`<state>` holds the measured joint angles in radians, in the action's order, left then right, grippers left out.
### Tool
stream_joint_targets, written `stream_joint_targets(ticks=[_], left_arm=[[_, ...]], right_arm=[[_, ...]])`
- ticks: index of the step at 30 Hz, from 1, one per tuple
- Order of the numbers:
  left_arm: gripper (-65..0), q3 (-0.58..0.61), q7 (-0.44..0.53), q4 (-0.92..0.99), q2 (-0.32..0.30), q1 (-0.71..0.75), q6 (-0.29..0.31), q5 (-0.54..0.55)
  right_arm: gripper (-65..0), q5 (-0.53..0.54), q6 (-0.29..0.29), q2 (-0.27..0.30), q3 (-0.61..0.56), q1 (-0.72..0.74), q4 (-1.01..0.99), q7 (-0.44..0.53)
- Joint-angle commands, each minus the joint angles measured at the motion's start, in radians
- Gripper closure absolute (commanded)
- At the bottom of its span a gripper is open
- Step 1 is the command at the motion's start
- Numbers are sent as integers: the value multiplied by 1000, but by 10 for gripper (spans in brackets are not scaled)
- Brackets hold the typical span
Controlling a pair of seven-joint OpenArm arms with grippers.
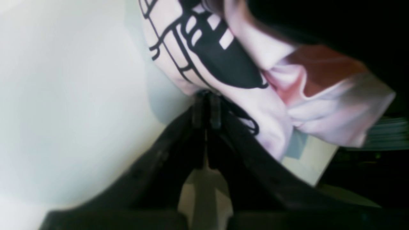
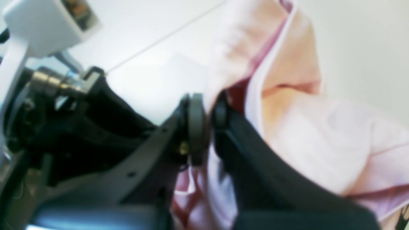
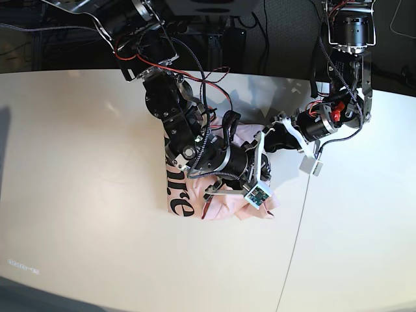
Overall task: Fold the T-shirt properly
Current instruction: 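Lay the folded end onto the shirt and open the right gripper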
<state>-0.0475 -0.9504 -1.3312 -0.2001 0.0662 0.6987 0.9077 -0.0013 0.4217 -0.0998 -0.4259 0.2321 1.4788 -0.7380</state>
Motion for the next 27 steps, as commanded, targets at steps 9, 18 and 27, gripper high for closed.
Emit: stream_joint_targets(ticks=[9,18,27], left_arm=[[-16,-27,-86,3,-95,15,-1,158],[-16,-132,-110,4,-178,15,-1,204],[-15,-138,-130,4,-204,15,-1,251]], right_arm=[[-184,35,-69,-21,1,23,17,47],[-230,212,-62,-52,-26,29,17,63],[0,181,-62,-52,6,79,55,45]])
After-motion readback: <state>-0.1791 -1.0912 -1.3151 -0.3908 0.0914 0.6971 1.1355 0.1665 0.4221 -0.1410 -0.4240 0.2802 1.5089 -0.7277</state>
